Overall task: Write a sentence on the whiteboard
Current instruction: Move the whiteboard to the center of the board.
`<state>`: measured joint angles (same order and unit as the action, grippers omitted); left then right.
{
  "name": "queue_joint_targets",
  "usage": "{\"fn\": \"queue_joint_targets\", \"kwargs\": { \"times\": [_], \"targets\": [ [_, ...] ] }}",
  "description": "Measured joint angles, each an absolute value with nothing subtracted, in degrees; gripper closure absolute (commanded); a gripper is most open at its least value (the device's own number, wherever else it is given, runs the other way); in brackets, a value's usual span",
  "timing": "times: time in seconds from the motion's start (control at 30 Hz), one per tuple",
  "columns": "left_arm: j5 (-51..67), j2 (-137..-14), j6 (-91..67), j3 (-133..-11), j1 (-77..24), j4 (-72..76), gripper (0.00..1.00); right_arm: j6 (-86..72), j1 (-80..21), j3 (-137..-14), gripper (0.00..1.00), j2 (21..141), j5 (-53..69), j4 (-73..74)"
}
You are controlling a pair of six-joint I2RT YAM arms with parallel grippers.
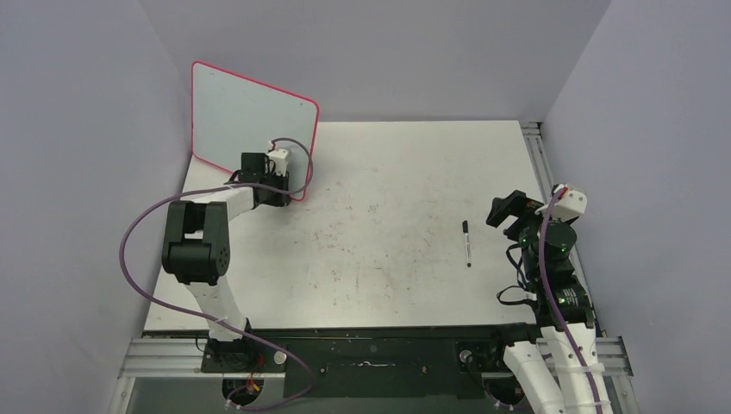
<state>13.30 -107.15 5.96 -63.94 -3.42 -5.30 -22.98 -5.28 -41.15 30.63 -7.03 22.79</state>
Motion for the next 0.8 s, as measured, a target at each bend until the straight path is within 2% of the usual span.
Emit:
{"fn": "queue_joint_targets", "kwargs": {
  "times": [0.8],
  "targets": [
    [9.3,-99.57,5.43,-58.24,-13.13,-11.16,1.0,-22.46,-5.28,-41.15,0.1,29.5,-2.22,22.17]
  ]
}}
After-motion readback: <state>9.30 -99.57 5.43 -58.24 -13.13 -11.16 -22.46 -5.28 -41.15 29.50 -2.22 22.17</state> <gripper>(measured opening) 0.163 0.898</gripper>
